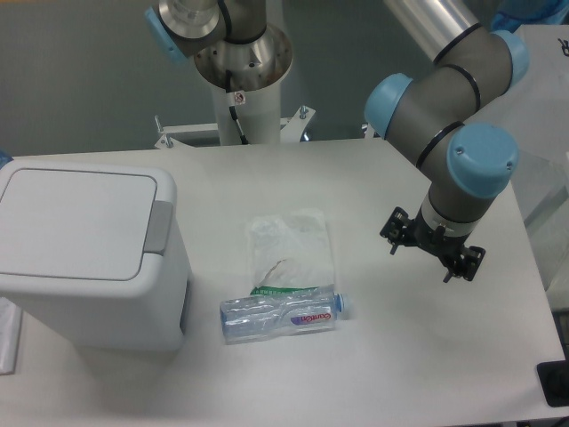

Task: Open the trash can
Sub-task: 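Move the open gripper from its start pose toward the table center, then swing the gripper over to the white trash can's lid, then press the gripper fingertip down on the trash can lid's edge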

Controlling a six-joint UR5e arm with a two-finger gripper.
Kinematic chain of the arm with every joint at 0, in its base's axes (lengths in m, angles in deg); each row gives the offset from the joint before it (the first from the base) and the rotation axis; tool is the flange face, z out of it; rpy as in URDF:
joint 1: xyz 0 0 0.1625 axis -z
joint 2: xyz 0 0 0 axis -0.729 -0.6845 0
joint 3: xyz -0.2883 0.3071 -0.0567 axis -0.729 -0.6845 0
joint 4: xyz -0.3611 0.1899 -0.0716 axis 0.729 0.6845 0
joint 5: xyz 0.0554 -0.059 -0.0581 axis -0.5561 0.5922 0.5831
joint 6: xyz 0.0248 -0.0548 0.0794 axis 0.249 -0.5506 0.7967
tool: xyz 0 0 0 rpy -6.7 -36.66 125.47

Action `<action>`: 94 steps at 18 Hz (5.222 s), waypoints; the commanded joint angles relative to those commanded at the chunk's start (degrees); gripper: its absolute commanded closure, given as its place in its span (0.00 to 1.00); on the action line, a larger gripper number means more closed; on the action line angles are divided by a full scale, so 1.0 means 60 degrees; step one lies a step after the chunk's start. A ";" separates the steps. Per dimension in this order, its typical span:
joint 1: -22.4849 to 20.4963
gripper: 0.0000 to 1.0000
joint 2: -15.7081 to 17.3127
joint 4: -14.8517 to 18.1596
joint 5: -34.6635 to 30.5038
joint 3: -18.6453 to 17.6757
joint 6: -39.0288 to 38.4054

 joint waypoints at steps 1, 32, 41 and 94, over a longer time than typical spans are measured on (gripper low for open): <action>0.0000 0.00 0.0015 0.0000 0.0015 0.0000 0.0000; 0.1683 0.00 0.2226 -0.0586 0.5505 -0.0336 -0.4526; 0.2137 0.00 0.2769 -0.0615 0.6123 -0.0938 -0.5536; 0.2651 0.00 0.3442 -0.2065 0.6006 -0.2417 -0.5947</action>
